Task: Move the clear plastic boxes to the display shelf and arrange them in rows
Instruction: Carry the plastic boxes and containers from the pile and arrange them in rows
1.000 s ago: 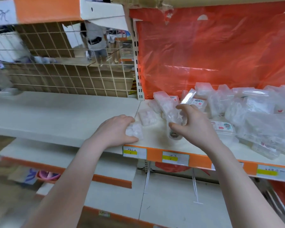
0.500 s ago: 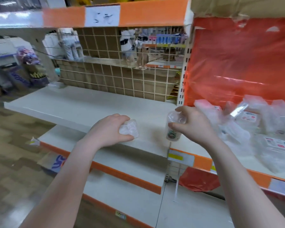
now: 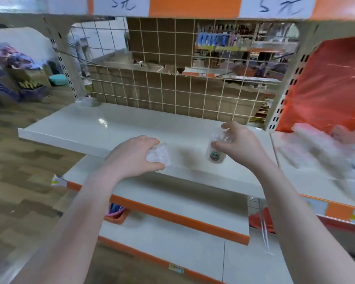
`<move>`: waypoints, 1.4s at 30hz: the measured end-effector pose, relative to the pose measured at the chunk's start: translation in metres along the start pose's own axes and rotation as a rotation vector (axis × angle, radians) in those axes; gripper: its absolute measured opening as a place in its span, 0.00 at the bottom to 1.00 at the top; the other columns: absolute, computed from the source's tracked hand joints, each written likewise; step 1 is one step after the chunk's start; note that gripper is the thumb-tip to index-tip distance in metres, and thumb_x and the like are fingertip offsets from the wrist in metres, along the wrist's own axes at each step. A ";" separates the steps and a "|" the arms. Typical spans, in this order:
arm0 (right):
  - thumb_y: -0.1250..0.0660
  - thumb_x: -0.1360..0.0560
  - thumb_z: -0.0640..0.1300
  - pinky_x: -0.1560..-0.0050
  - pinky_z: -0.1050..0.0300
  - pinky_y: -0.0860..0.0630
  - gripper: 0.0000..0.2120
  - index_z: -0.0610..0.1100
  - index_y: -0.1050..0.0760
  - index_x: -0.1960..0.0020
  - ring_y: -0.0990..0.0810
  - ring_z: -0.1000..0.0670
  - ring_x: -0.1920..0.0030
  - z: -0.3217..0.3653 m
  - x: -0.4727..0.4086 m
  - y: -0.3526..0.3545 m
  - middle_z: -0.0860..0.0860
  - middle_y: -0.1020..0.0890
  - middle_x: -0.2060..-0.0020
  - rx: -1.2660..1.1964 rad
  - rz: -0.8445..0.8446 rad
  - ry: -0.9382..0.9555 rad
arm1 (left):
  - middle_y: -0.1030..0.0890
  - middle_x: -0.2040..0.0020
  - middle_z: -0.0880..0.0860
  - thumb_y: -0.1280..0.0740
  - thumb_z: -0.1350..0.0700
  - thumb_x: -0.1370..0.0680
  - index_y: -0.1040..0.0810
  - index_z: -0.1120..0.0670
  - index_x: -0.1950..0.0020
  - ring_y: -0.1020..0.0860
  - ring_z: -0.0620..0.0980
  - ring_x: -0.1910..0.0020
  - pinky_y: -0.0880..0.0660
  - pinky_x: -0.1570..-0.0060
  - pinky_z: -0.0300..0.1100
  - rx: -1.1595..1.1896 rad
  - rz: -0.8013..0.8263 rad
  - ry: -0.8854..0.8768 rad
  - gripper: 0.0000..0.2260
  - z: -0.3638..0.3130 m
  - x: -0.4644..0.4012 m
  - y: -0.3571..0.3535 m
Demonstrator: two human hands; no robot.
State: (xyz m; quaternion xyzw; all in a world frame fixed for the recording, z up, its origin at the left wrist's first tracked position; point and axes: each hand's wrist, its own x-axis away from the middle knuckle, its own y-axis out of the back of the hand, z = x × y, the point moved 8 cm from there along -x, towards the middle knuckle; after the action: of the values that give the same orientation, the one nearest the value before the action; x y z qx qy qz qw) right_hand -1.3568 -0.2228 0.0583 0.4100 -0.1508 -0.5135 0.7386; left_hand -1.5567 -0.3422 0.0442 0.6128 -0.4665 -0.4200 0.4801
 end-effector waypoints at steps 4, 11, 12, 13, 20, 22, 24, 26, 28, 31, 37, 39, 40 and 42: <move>0.30 0.31 0.48 0.51 0.54 0.29 0.27 0.45 0.32 0.34 0.26 0.46 0.45 0.003 -0.027 -0.013 0.46 0.25 0.44 0.023 0.003 -0.053 | 0.29 0.34 0.47 0.33 0.40 0.28 0.35 0.47 0.28 0.31 0.48 0.36 0.30 0.41 0.44 0.026 0.007 -0.027 0.30 0.023 -0.020 -0.003; 0.29 0.31 0.47 0.56 0.55 0.27 0.25 0.44 0.30 0.36 0.25 0.46 0.52 -0.009 -0.083 -0.030 0.47 0.23 0.49 0.042 -0.023 -0.106 | 0.28 0.35 0.46 0.32 0.40 0.29 0.34 0.46 0.29 0.29 0.48 0.36 0.31 0.42 0.42 0.042 -0.001 -0.045 0.30 0.049 -0.076 -0.009; 0.29 0.31 0.47 0.57 0.56 0.28 0.26 0.45 0.30 0.35 0.26 0.47 0.53 -0.013 -0.091 -0.032 0.48 0.24 0.50 0.026 -0.024 -0.120 | 0.28 0.36 0.46 0.32 0.40 0.29 0.33 0.46 0.30 0.29 0.49 0.37 0.31 0.43 0.42 0.044 -0.005 -0.040 0.29 0.051 -0.085 -0.009; 0.29 0.31 0.47 0.57 0.56 0.29 0.26 0.46 0.31 0.35 0.26 0.47 0.53 -0.017 -0.099 -0.034 0.49 0.25 0.51 0.001 -0.020 -0.140 | 0.27 0.37 0.46 0.32 0.40 0.29 0.33 0.46 0.31 0.29 0.49 0.38 0.31 0.44 0.43 0.047 0.003 -0.031 0.28 0.053 -0.093 -0.010; 0.29 0.31 0.44 0.64 0.58 0.33 0.27 0.45 0.32 0.34 0.27 0.47 0.55 -0.032 -0.150 -0.043 0.45 0.23 0.47 0.011 -0.019 -0.153 | 0.30 0.32 0.48 0.31 0.42 0.28 0.33 0.48 0.29 0.30 0.49 0.34 0.30 0.39 0.45 0.087 0.037 -0.050 0.29 0.055 -0.142 -0.013; 0.28 0.32 0.43 0.61 0.59 0.34 0.27 0.45 0.31 0.35 0.27 0.48 0.54 -0.036 -0.159 -0.047 0.44 0.24 0.45 0.045 -0.025 -0.149 | 0.29 0.32 0.49 0.30 0.43 0.28 0.33 0.48 0.29 0.30 0.49 0.35 0.31 0.39 0.43 0.114 0.055 -0.062 0.30 0.050 -0.152 -0.017; 0.28 0.32 0.44 0.57 0.59 0.35 0.27 0.45 0.31 0.35 0.26 0.46 0.49 -0.040 -0.168 -0.051 0.44 0.25 0.43 0.069 -0.032 -0.144 | 0.29 0.33 0.48 0.30 0.43 0.28 0.33 0.48 0.29 0.30 0.48 0.35 0.33 0.40 0.41 0.105 0.075 -0.069 0.30 0.046 -0.160 -0.023; 0.28 0.32 0.43 0.55 0.58 0.33 0.27 0.45 0.31 0.35 0.26 0.45 0.45 -0.043 -0.177 -0.054 0.44 0.25 0.42 0.068 -0.043 -0.145 | 0.29 0.34 0.48 0.31 0.43 0.28 0.33 0.48 0.29 0.30 0.48 0.36 0.34 0.43 0.40 0.091 0.097 -0.079 0.29 0.043 -0.169 -0.028; 0.29 0.32 0.42 0.52 0.57 0.31 0.27 0.44 0.31 0.34 0.26 0.45 0.43 -0.045 -0.183 -0.057 0.44 0.26 0.41 0.073 -0.051 -0.148 | 0.27 0.36 0.49 0.31 0.43 0.28 0.31 0.48 0.32 0.28 0.49 0.38 0.33 0.45 0.40 0.088 0.110 -0.088 0.27 0.041 -0.176 -0.031; 0.28 0.32 0.42 0.49 0.56 0.30 0.30 0.44 0.31 0.32 0.27 0.44 0.41 -0.047 -0.191 -0.063 0.44 0.26 0.39 0.087 -0.040 -0.162 | 0.27 0.38 0.49 0.31 0.43 0.28 0.30 0.50 0.34 0.27 0.50 0.40 0.30 0.45 0.42 0.056 0.138 -0.105 0.25 0.041 -0.184 -0.034; 0.27 0.33 0.43 0.45 0.53 0.28 0.30 0.44 0.31 0.33 0.26 0.44 0.42 -0.051 -0.202 -0.073 0.45 0.25 0.40 0.095 -0.043 -0.187 | 0.28 0.35 0.46 0.31 0.42 0.28 0.33 0.46 0.31 0.28 0.48 0.38 0.30 0.43 0.42 0.084 0.166 -0.110 0.28 0.051 -0.197 -0.031; 0.27 0.33 0.43 0.46 0.53 0.28 0.30 0.44 0.31 0.32 0.26 0.43 0.42 -0.053 -0.203 -0.077 0.44 0.25 0.41 0.095 -0.033 -0.198 | 0.28 0.35 0.46 0.31 0.43 0.28 0.33 0.46 0.30 0.28 0.47 0.38 0.30 0.42 0.42 0.093 0.167 -0.118 0.28 0.053 -0.200 -0.030; 0.27 0.33 0.43 0.47 0.53 0.27 0.30 0.44 0.32 0.32 0.26 0.42 0.43 -0.053 -0.204 -0.079 0.44 0.25 0.41 0.096 -0.026 -0.199 | 0.28 0.35 0.46 0.31 0.43 0.28 0.34 0.46 0.30 0.28 0.47 0.38 0.31 0.42 0.41 0.096 0.169 -0.122 0.28 0.054 -0.201 -0.030; 0.27 0.32 0.42 0.49 0.53 0.26 0.30 0.43 0.32 0.33 0.25 0.42 0.44 -0.052 -0.204 -0.082 0.43 0.25 0.41 0.111 -0.012 -0.189 | 0.29 0.35 0.45 0.31 0.43 0.28 0.34 0.45 0.29 0.29 0.47 0.38 0.31 0.45 0.39 0.107 0.168 -0.125 0.29 0.055 -0.202 -0.029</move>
State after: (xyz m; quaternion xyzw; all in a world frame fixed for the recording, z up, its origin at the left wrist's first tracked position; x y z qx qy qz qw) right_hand -1.4629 -0.0301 0.0039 0.4008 -0.2458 -0.5451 0.6942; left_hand -1.6476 -0.1533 0.0187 0.5691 -0.5669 -0.3902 0.4501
